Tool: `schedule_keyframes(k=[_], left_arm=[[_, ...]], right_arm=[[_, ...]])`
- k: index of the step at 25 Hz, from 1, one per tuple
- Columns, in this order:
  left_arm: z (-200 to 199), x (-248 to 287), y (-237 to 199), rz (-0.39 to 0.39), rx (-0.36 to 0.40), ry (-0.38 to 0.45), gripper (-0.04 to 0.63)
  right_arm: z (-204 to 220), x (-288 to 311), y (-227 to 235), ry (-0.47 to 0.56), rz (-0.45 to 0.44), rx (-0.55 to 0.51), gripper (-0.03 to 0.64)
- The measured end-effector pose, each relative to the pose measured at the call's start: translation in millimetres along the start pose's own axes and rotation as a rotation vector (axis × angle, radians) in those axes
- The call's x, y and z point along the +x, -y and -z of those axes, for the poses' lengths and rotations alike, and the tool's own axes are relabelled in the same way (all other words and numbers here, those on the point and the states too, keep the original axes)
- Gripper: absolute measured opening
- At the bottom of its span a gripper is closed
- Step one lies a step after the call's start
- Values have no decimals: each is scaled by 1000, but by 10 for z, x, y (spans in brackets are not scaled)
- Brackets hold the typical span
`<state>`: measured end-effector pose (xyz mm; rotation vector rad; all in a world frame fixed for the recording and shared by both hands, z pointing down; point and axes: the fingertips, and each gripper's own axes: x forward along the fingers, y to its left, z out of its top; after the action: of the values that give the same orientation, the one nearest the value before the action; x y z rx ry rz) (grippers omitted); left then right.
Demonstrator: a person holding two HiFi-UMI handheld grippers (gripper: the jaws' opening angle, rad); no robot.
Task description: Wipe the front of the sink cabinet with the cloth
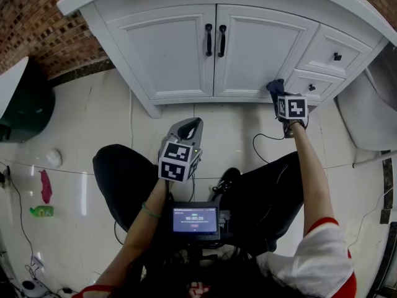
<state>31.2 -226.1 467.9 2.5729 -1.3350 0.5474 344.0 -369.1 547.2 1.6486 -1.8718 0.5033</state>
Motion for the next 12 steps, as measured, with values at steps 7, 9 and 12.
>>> schedule_keyframes(k=[7,9,12], left_arm=[[9,59,53,3,6,-6,20],[11,78,77,7,6,-6,21],[10,85,105,14,5,-4,21]], right_arm=[[62,-49,-101,24,-50,64,60],[23,-14,-367,34,-98,46,60],[-28,73,-862,41,-183,3,60]])
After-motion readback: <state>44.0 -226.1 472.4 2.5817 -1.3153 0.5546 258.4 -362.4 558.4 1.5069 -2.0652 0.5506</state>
